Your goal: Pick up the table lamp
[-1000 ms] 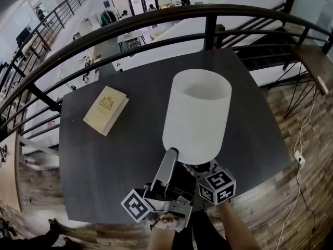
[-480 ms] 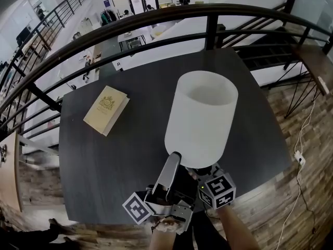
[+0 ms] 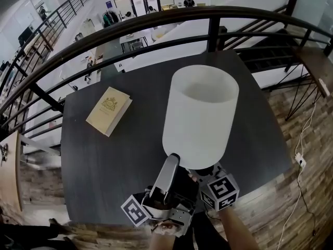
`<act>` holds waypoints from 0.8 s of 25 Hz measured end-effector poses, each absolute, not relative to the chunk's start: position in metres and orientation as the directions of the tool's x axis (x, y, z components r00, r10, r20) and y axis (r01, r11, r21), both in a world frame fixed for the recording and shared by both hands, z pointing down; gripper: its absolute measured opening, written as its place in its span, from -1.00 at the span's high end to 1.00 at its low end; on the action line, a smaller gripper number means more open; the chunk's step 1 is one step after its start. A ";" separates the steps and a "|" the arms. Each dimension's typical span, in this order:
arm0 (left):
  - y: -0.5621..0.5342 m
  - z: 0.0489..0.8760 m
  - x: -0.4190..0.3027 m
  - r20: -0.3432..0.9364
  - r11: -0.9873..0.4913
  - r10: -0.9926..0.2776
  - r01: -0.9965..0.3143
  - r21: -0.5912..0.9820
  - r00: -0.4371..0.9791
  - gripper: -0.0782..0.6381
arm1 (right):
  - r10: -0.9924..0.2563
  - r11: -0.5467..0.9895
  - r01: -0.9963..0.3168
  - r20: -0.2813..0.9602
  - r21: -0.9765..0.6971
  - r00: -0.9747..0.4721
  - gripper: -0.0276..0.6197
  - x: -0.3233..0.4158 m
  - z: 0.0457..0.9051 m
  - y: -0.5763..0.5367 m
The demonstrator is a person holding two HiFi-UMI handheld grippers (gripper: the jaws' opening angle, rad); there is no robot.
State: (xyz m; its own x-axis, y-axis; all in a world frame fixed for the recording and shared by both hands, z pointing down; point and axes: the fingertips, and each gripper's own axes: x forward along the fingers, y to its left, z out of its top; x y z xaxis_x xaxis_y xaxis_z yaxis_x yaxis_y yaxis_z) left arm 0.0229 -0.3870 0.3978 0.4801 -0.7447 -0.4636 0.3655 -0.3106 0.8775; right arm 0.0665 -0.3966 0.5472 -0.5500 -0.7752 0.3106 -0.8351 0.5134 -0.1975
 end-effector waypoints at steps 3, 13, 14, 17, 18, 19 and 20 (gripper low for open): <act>-0.388 0.387 0.021 -0.475 -0.323 -0.742 0.369 0.872 0.473 0.50 | -0.775 0.520 -0.833 0.305 -0.190 -0.553 0.55 0.066 0.535 -0.398; -0.385 0.332 0.025 -0.526 -0.391 -0.706 0.359 0.848 0.473 0.51 | -0.786 0.535 -0.825 0.252 -0.180 -0.565 0.55 0.069 0.480 -0.404; -0.385 0.325 0.026 -0.532 -0.399 -0.703 0.357 0.845 0.473 0.51 | -0.788 0.538 -0.825 0.245 -0.175 -0.565 0.55 0.069 0.473 -0.404; -0.382 0.307 0.028 -0.549 -0.423 -0.690 0.352 0.835 0.473 0.51 | -0.792 0.544 -0.823 0.225 -0.164 -0.568 0.55 0.072 0.454 -0.406; -0.382 0.302 0.028 -0.554 -0.430 -0.686 0.351 0.832 0.472 0.51 | -0.793 0.544 -0.823 0.220 -0.163 -0.568 0.55 0.072 0.448 -0.407; -0.381 0.296 0.029 -0.559 -0.437 -0.682 0.351 0.829 0.471 0.51 | -0.794 0.545 -0.823 0.215 -0.161 -0.569 0.55 0.073 0.443 -0.407; -0.380 0.291 0.029 -0.564 -0.443 -0.679 0.350 0.825 0.471 0.51 | -0.795 0.547 -0.822 0.209 -0.159 -0.569 0.55 0.073 0.437 -0.407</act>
State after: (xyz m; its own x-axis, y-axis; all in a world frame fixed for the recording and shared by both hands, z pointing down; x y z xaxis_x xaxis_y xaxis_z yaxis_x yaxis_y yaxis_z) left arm 0.0289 -0.3804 0.2908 0.4706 -0.6786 -0.5639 0.3502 -0.4430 0.8253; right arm 0.0728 -0.4074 0.4369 -0.5692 -0.7952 0.2091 -0.8221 0.5467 -0.1590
